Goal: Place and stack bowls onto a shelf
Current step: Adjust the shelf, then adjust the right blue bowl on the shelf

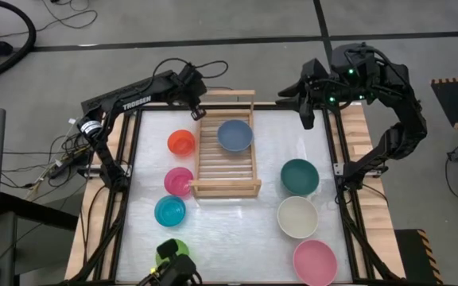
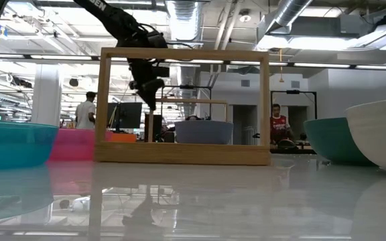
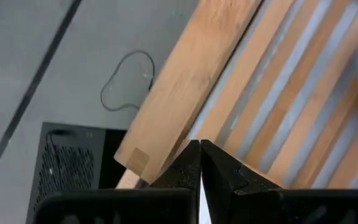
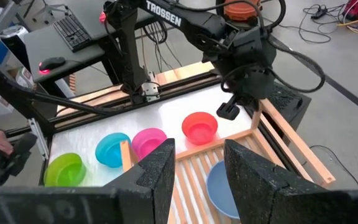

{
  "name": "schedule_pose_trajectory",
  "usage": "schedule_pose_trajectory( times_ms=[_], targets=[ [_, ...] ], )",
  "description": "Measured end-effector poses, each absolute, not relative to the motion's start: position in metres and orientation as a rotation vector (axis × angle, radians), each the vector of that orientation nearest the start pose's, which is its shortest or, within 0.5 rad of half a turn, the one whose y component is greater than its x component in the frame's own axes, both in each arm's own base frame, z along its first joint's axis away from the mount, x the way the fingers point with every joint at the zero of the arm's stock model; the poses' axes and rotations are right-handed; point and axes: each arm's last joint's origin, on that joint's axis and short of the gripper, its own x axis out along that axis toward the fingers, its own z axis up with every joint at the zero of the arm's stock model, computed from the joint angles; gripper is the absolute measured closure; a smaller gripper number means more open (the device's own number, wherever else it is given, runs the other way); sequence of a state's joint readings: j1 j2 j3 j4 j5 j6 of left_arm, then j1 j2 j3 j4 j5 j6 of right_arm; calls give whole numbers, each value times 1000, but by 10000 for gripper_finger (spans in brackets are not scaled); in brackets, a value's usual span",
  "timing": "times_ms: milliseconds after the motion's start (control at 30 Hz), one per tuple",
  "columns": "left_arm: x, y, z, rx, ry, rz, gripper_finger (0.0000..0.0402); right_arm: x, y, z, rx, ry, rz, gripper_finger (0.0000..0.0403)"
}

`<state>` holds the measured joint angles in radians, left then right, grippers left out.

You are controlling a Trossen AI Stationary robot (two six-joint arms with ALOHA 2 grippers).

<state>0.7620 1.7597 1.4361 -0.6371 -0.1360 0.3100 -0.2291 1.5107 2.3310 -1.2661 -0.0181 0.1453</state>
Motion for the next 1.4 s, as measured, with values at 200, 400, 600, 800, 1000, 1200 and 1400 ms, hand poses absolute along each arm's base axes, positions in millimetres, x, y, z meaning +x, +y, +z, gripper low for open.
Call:
schedule_pose_trajectory(
  times_ms=[200,400,600,800,1000,1200,1400],
  targets=[
    [276,264,262,-85,984,683,401,209,-48,545,184,438,-237,240],
    [275,252,275,-172,1035,627,401,208,-48,543,186,459,-240,240],
    [255,224,350,-230,898,515,401,205,-51,517,311,719,-433,240],
    [208,176,445,-144,567,527,401,236,-46,483,359,885,-412,235],
    [154,129,491,-114,330,565,388,275,-48,422,310,1067,-466,211],
    [123,102,506,-159,229,587,353,318,-62,386,248,1016,-342,210],
    [114,94,503,-189,264,595,345,357,-76,339,131,1141,-267,222]
  ],
)
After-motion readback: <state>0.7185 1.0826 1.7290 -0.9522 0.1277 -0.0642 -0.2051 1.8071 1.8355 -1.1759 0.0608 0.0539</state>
